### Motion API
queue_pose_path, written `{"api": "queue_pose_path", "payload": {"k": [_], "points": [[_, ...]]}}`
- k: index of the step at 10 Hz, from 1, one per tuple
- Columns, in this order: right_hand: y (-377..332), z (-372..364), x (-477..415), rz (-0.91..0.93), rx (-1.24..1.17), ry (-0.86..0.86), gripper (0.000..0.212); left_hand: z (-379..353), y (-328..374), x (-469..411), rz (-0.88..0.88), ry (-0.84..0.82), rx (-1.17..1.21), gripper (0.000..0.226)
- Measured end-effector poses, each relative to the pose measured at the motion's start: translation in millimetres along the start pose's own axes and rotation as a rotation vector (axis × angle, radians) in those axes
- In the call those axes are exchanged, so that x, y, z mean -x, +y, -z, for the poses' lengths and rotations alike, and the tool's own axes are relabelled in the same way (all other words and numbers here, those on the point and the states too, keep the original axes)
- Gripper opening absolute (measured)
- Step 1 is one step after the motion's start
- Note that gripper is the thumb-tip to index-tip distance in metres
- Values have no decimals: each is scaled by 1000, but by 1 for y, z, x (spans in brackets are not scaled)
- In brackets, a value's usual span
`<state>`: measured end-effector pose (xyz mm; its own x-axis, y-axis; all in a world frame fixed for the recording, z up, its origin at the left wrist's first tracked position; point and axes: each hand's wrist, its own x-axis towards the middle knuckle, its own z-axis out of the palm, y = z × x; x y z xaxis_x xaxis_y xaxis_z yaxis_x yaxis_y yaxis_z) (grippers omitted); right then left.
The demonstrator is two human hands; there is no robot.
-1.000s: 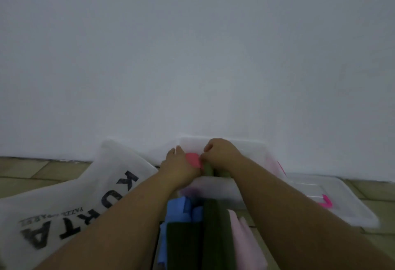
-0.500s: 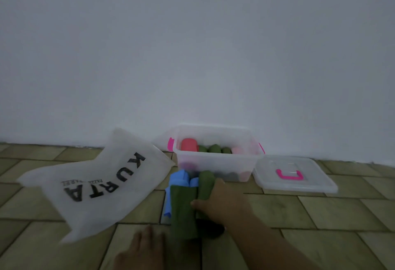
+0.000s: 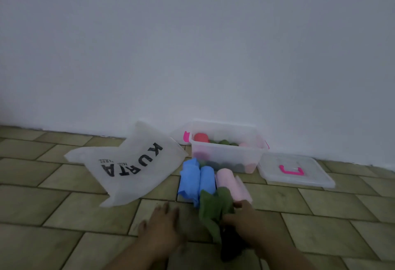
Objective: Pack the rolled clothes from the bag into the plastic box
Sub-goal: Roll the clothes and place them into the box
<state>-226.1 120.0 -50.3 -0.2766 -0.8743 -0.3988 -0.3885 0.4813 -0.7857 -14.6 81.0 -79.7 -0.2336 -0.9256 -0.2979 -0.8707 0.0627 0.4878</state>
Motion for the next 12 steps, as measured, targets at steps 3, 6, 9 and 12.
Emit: {"api": "queue_pose_path", "payload": {"k": [3, 6, 9, 12], "points": [[-1, -21, 48, 146, 536, -38, 53, 13, 36, 40, -409, 174, 133, 47], [0, -21, 45, 316, 691, 342, 51, -39, 8, 53, -358, -237, -434, 79], [28, 5, 19, 46, 563, 210, 63, -23, -10, 50, -351, -275, -441, 82], [16, -28, 34, 15, 318, -53, 74, -24, 22, 27, -98, 30, -340, 57]]}}
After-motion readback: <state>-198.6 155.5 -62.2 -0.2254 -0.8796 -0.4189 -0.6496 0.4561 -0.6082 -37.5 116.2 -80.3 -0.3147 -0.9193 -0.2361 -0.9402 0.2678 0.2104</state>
